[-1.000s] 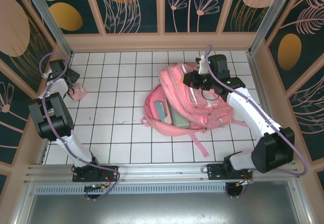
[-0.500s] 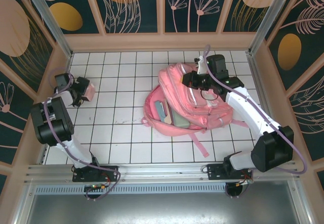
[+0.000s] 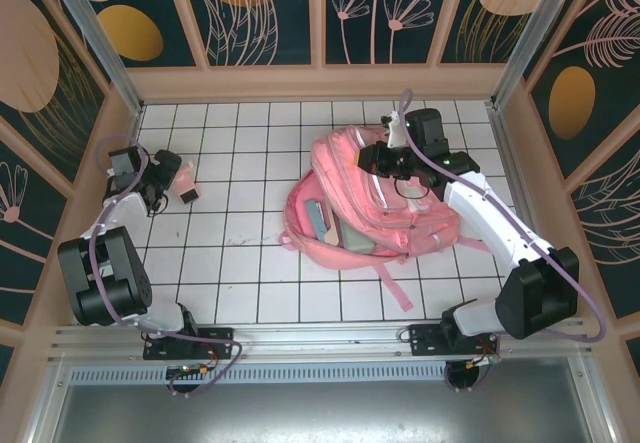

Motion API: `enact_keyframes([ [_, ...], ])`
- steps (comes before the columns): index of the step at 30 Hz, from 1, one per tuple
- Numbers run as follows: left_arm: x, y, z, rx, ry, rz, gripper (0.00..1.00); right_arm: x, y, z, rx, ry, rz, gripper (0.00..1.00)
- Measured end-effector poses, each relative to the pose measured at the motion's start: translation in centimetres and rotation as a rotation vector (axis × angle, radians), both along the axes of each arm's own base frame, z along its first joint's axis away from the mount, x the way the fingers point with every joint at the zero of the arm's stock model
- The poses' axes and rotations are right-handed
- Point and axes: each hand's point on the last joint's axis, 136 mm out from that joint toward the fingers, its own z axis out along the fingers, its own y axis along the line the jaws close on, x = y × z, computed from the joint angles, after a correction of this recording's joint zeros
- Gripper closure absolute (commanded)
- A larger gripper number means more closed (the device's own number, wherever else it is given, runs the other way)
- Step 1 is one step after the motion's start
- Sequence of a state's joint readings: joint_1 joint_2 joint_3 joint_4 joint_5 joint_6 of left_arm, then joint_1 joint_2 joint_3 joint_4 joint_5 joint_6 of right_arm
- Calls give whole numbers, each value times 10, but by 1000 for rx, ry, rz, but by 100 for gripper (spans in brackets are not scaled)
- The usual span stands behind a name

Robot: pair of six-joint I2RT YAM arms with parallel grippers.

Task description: Pack the student bag

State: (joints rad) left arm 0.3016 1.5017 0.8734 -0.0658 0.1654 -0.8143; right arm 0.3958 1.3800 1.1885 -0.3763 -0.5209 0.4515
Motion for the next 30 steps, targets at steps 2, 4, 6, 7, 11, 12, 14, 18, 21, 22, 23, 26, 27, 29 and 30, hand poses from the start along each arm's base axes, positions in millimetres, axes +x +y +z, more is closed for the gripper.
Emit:
enact_keyframes([
  [2, -3, 4, -2, 50, 28, -15, 12, 0, 0, 0, 0, 0, 0, 100],
  [4, -6, 5, -3, 95, 57, -32, 12, 0, 0, 0, 1, -2, 0, 100],
  [6, -6, 2, -3, 135, 75, -60, 14, 0, 0, 1, 1, -4, 0, 100],
  [7, -4, -2, -2, 153, 83, -79, 14, 1, 0, 1, 1, -4, 0, 100],
  [11, 7, -15, -5, 198, 121, -152, 16, 0, 0, 1, 1, -4, 0, 100],
  [12, 9, -17, -7, 206, 130, -163, 16, 1, 0, 1, 1, -4, 0, 100],
  [14, 12, -19, -12, 222, 154, -182, 16, 1, 0, 0, 1, -4, 0, 100],
  [18, 14, -23, -21, 251, 206, -213, 16, 0, 1, -2, 2, -3, 2, 100],
  [21, 18, -28, -26, 270, 241, -240, 16, 0, 2, -2, 3, -6, 3, 100],
  [22, 19, -29, -28, 278, 251, -246, 15, 0, 2, -2, 3, -7, 3, 100],
  [23, 20, -30, -31, 286, 266, -253, 15, 0, 2, -2, 4, -7, 3, 100],
  [26, 20, -32, -42, 295, 306, -268, 18, 0, 2, -4, 5, -8, 4, 100],
  [27, 19, -32, -47, 294, 320, -271, 21, 0, 2, -4, 4, -8, 4, 100],
  [29, 17, -32, -57, 292, 355, -280, 24, 0, 2, -5, 5, -9, 5, 100],
  [30, 16, -32, -62, 290, 369, -282, 24, 0, 3, -4, 6, -9, 5, 100],
])
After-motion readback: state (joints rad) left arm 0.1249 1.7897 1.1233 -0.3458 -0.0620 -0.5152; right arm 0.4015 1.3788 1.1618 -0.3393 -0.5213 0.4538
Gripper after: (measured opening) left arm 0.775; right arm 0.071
